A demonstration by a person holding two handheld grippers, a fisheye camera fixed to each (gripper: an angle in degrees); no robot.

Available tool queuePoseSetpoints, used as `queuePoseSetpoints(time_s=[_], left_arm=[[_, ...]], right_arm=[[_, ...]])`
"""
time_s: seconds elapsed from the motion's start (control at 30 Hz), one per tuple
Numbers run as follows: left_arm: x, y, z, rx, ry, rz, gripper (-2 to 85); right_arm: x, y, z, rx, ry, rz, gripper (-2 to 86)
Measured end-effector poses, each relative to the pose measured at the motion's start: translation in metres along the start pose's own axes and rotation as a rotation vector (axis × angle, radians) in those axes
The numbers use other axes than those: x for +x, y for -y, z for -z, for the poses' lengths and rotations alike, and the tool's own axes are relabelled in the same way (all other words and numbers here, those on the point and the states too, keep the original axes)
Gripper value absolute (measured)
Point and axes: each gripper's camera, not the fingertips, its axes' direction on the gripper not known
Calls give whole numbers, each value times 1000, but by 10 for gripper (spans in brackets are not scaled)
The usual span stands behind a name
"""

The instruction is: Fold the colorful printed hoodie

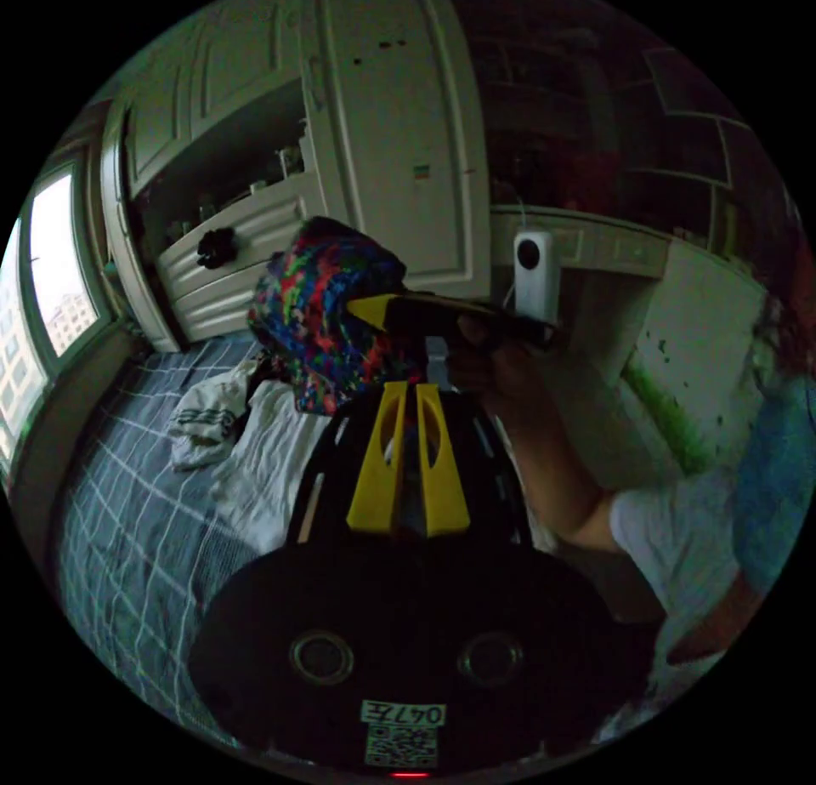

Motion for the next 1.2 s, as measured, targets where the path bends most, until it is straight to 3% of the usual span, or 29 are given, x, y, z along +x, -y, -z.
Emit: queuePoseSetpoints(time_s=[0.1, 0.2, 0.37, 0.43, 0.53, 0.6, 0.7, 0.93, 1.03, 1.2], left_arm=[[35, -66, 104, -89, -14, -32, -3], [62, -147, 196, -190, 19, 74, -4], [70, -320, 330, -313, 309, 667, -7], [71, -375, 363, -366, 376, 816, -8], [86, -431, 419, -257, 341, 942, -8], [97, -447, 445, -207, 308, 934, -8], [110, -465, 477, -287, 402, 864, -7], [89, -512, 563, -386, 654, 844, -6], [68, -516, 579, -465, 696, 800, -2], [59, -505, 614, -377, 627, 626, 56]], right_arm=[[-112, -12, -36, -71, 152, 91, 37], [-219, -48, -84, -118, 266, 111, 83], [-339, -111, -191, -494, 297, 14, 121], [-375, -127, -218, -531, 305, -66, 110], [-422, -128, -253, -637, 245, -25, 106], [-450, -124, -279, -718, 179, 53, 113], [-489, -120, -330, -811, 114, 120, 130], [-563, -144, -439, -1022, 185, 201, 115], [-579, -138, -481, -993, 238, 165, 94], [-601, -140, -523, -859, 312, 134, 48]])
